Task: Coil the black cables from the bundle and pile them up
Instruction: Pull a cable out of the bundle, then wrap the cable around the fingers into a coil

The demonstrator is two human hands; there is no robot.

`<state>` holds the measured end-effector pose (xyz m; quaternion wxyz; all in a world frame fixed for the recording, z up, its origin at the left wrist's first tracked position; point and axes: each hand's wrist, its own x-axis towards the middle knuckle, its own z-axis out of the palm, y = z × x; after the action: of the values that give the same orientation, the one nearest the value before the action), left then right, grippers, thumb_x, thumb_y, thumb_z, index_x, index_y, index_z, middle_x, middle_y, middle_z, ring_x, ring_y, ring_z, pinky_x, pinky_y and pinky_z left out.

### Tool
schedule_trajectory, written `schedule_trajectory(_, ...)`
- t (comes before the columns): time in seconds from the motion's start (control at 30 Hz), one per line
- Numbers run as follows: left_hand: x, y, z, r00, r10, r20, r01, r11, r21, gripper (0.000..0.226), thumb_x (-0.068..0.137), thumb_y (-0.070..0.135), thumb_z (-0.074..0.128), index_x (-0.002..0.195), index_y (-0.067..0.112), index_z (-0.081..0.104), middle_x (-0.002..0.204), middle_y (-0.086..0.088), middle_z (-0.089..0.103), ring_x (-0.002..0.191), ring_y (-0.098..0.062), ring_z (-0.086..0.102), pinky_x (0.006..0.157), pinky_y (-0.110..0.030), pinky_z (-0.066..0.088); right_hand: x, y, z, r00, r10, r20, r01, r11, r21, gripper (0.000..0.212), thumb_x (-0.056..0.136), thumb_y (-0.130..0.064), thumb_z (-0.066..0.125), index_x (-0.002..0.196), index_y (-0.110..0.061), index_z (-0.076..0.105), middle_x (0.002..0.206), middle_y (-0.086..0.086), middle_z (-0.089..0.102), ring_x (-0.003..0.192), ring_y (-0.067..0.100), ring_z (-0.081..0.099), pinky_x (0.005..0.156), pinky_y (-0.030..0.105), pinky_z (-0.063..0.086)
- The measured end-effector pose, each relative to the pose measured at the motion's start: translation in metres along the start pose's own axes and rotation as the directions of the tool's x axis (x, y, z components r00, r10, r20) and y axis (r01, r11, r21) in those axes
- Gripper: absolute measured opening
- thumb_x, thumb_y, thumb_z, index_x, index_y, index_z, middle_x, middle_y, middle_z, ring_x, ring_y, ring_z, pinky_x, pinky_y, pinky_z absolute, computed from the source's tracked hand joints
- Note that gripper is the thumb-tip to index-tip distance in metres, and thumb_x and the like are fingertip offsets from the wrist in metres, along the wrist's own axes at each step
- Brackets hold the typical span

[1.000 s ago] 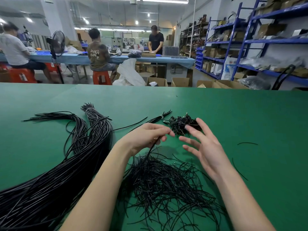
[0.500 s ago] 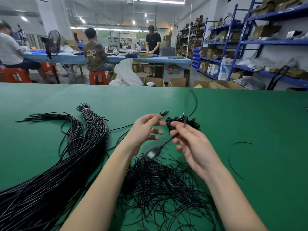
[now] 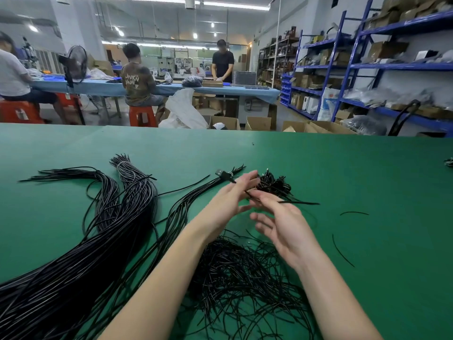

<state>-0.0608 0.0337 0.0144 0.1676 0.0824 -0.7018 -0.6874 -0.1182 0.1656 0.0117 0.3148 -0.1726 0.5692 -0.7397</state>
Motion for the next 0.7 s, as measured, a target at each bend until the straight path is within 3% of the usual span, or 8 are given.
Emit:
schedule_trajectory(0.1,0.005,-0.004,-0.009,0.994,0.028,-0.102,-0.036,0.996,-0.079,0.045,0.110,0.037,0.028,0.129,0.023,0.066,0.131,0.011,0.066,0.126,-0.005,0.058,0.108,-0.035,0.046,-0.009,-0.016,-0.014,0.957,0.229,0.176,-0.111,0.854,-0.508,0.034,0.097,-0.044,0.062,0.101,-0.013,0.077,0.091,0.003,0.079,0.049,0.003,0.054,0.043,0.014,0.037)
schedule_trajectory(0.13,0.005,-0.006,-0.012,0.994,0.030,-0.109,-0.039,0.996,-0.081,0.044,0.110,0.036,0.028,0.127,0.023,0.067,0.130,0.010,0.067,0.125,-0.005,0.058,0.111,-0.039,0.044,-0.012,-0.022,-0.017,0.961,0.186,0.206,-0.029,0.806,-0.591,0.034,0.094,-0.048,0.064,0.095,-0.017,0.079,0.087,0.000,0.079,0.048,0.003,0.051,0.043,0.014,0.036)
schedule_trajectory(0.2,0.006,-0.007,-0.015,0.995,0.035,-0.095,-0.044,0.995,-0.085,0.044,0.110,0.034,0.028,0.125,0.024,0.068,0.131,0.008,0.067,0.126,-0.005,0.058,0.114,-0.043,0.040,-0.013,-0.032,-0.023,0.978,-0.165,0.125,0.206,0.712,-0.671,0.027,0.090,-0.055,0.065,0.087,-0.032,0.079,0.078,-0.012,0.075,0.051,0.000,0.051,0.051,0.013,0.040)
schedule_trajectory(0.27,0.005,-0.006,-0.013,0.998,0.040,-0.055,-0.047,0.990,-0.135,0.045,0.110,0.034,0.027,0.125,0.023,0.068,0.132,0.007,0.067,0.129,-0.006,0.056,0.117,-0.045,0.036,-0.010,-0.036,-0.029,0.884,-0.461,0.076,0.323,0.485,-0.813,0.029,0.084,-0.067,0.060,0.095,-0.044,0.075,0.087,-0.026,0.073,0.072,-0.008,0.060,0.068,0.017,0.047)
schedule_trajectory(0.33,0.004,-0.004,-0.009,0.999,0.050,-0.014,-0.052,0.979,-0.197,0.048,0.110,0.035,0.024,0.127,0.022,0.066,0.135,0.007,0.065,0.132,-0.005,0.053,0.119,-0.045,0.031,-0.008,-0.028,-0.029,0.908,-0.385,0.167,0.314,0.360,-0.878,0.031,0.086,-0.063,0.062,0.108,-0.043,0.073,0.099,-0.031,0.071,0.095,-0.012,0.063,0.089,0.024,0.050)
schedule_trajectory(0.47,0.004,-0.002,0.002,0.998,0.059,0.028,-0.049,0.960,-0.277,0.050,0.109,0.041,0.022,0.135,0.018,0.058,0.139,0.007,0.061,0.134,-0.004,0.050,0.119,-0.038,0.031,-0.007,-0.008,-0.019,0.944,-0.169,0.285,0.325,0.632,-0.704,0.012,0.096,-0.038,0.067,0.097,-0.033,0.079,0.073,-0.008,0.074,0.060,0.011,0.065,0.068,0.026,0.051)
schedule_trajectory(0.6,0.002,-0.003,0.006,0.995,0.058,0.081,-0.029,0.948,-0.318,0.057,0.109,0.045,0.016,0.138,0.017,0.055,0.142,0.004,0.059,0.136,-0.007,0.049,0.120,-0.033,0.030,-0.004,-0.002,-0.015,0.909,-0.061,0.413,0.335,0.697,-0.634,0.022,0.089,-0.055,0.065,0.102,-0.044,0.078,0.061,-0.006,0.063,0.056,0.011,0.053,0.058,0.025,0.046)
schedule_trajectory(0.7,0.003,-0.003,0.002,0.993,0.072,0.096,-0.029,0.921,-0.389,0.063,0.108,0.048,0.013,0.139,0.012,0.054,0.142,-0.002,0.059,0.137,-0.012,0.050,0.119,-0.034,0.030,-0.002,0.000,-0.023,0.911,-0.017,0.413,0.272,0.776,-0.569,0.017,0.100,-0.034,0.064,0.104,-0.035,0.080,0.062,-0.004,0.059,0.052,0.010,0.050,0.059,0.024,0.049)
